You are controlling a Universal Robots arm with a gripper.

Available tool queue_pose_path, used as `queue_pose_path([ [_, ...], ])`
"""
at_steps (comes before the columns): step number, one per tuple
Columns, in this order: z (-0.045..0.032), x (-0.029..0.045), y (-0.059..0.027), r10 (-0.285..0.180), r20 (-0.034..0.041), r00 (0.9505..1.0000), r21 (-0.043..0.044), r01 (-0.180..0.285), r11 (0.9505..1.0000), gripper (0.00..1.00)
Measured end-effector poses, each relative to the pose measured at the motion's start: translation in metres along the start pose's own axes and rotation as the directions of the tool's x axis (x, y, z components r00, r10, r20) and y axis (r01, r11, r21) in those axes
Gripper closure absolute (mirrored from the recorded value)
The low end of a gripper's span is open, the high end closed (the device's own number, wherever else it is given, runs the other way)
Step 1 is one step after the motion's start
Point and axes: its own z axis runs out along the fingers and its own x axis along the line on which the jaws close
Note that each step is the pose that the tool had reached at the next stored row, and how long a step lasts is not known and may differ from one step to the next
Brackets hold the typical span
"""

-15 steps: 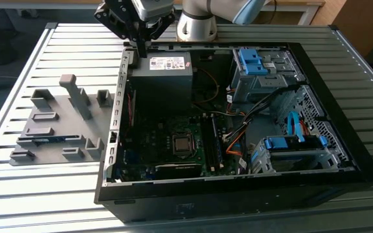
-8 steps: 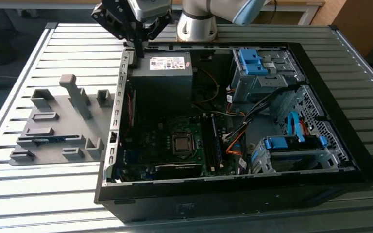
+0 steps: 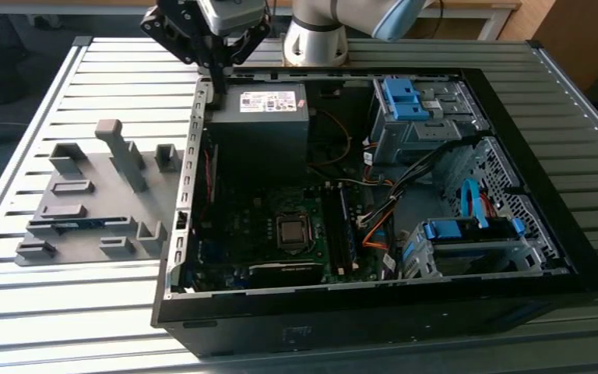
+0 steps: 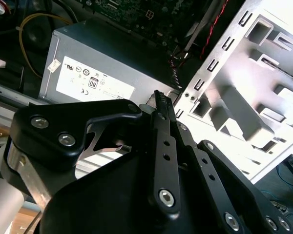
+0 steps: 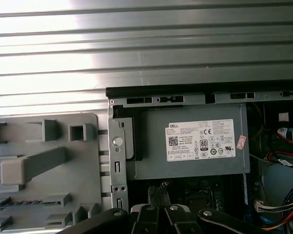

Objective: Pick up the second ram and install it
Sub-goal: 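Reach for the second ram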

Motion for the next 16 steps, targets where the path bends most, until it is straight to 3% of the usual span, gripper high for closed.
queue_pose_path([
  [16,0.001,0.0061,-0.0005,0.0,-0.001,1.0,0.0001,0.0,1.0,0.89],
])
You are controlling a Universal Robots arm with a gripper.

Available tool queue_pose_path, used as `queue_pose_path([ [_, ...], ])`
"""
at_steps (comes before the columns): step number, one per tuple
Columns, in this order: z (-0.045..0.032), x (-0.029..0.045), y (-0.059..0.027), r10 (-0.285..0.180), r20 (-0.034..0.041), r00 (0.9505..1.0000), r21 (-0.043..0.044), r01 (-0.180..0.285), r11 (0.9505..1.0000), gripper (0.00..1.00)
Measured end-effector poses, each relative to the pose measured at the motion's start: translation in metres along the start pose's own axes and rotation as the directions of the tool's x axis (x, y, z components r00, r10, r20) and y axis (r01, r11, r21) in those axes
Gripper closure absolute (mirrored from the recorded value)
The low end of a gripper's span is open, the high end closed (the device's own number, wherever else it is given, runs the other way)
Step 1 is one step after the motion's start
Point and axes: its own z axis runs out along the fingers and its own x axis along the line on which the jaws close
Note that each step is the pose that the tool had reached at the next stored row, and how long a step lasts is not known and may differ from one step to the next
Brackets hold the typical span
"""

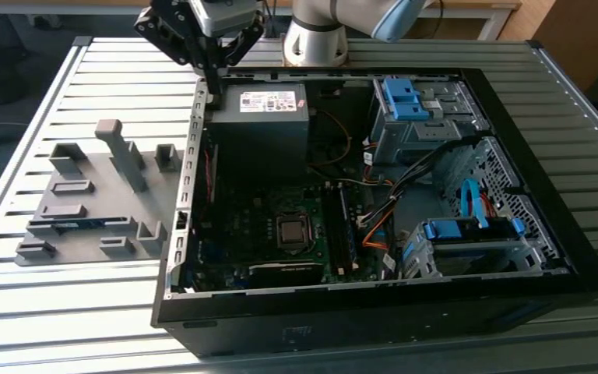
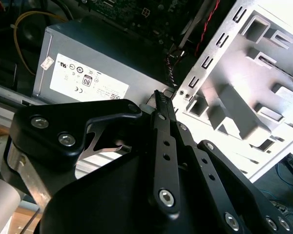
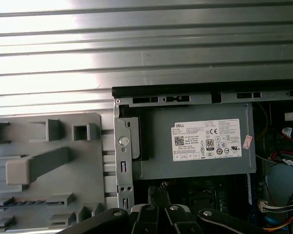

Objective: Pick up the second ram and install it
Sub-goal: 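Reach for the second ram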

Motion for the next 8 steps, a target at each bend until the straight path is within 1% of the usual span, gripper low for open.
queue_pose_path([
  [8,0.0005,0.0028,-0.0002,0.0,-0.0003,1.0,0.0,0.0,1.0,0.89],
])
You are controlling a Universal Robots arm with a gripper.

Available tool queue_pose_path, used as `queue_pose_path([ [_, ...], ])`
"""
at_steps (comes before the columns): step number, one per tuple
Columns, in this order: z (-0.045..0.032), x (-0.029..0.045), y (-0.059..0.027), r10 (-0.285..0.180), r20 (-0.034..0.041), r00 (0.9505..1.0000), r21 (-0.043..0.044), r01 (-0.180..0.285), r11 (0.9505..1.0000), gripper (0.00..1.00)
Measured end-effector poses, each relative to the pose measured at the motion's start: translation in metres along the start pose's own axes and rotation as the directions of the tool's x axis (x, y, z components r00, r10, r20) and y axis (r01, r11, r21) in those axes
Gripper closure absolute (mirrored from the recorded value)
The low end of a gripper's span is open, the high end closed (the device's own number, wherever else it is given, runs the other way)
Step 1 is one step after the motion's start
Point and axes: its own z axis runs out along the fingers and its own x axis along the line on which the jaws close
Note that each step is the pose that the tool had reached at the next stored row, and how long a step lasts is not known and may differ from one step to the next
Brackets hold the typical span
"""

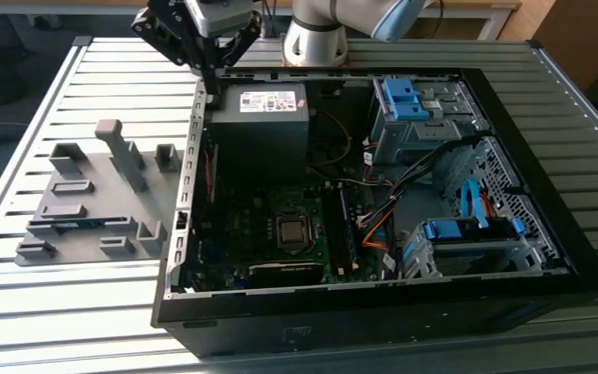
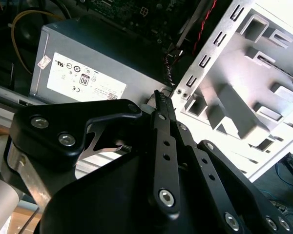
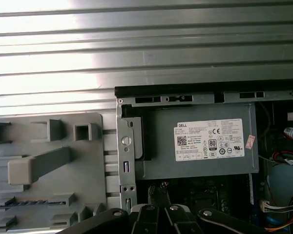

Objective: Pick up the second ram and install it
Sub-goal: 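Reach for the second ram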

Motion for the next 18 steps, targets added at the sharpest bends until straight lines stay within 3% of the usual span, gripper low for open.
queue_pose_path([
  [18,0.0011,0.0063,-0.0005,0.0,-0.0004,1.0,0.0,0.0,1.0,0.89],
])
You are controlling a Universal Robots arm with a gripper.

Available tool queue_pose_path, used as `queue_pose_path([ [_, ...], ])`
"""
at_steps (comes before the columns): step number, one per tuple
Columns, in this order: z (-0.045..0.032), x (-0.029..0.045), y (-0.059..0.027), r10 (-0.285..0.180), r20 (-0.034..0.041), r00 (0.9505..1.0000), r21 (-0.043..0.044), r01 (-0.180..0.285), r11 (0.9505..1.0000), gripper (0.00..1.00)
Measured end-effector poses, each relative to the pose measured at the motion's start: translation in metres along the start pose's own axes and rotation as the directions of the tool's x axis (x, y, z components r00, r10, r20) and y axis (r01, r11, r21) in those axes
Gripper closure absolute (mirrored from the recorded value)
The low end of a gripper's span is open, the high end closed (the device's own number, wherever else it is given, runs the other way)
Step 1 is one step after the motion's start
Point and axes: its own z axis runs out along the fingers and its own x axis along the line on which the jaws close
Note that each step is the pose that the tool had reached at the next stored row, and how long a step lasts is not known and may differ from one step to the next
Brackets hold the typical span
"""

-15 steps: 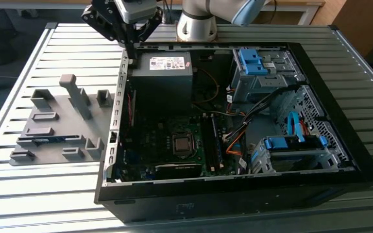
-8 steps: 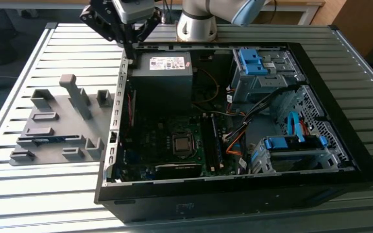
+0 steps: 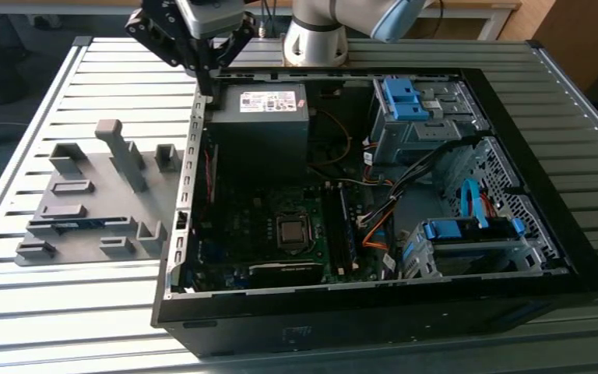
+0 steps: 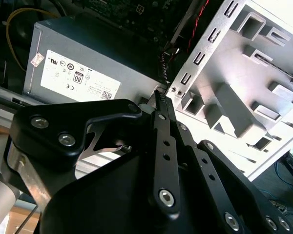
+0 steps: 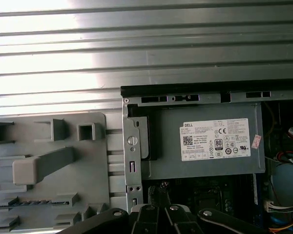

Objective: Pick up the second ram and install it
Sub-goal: 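Reach for the second ram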

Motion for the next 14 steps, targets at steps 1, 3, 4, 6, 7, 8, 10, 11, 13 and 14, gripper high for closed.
queue_pose_path([
  [1,0.0001,0.0003,0.0,0.0,0.0,1.0,0.0,0.0,1.0,0.89],
  [3,0.0002,0.001,-0.0001,0.0,-0.0001,1.0,0.0,0.0,1.0,0.89],
  [4,0.0003,0.0013,-0.0001,0.0,-0.0001,1.0,0.0,0.0,1.0,0.89],
  [6,0.0004,0.0021,-0.0002,0.0,-0.0001,1.0,0.0,0.0,1.0,0.89],
  [7,0.0004,0.0024,-0.0002,0.0,-0.0002,1.0,0.0,0.0,1.0,0.89],
  [8,0.0005,0.0028,-0.0002,0.0,-0.0002,1.0,0.0,0.0,1.0,0.89],
  [10,0.0005,0.0036,-0.0003,0.0,-0.0002,1.0,0.0001,0.0,1.0,0.89],
  [11,0.0006,0.0039,-0.0003,0.0,-0.0003,1.0,0.0001,0.0,1.0,0.89],
  [13,0.0007,0.0046,-0.0004,0.0,-0.0003,1.0,0.0,0.0,1.0,0.89],
  [14,0.0008,0.0049,-0.0004,0.0,-0.0003,1.0,0.0,0.0,1.0,0.89],
])
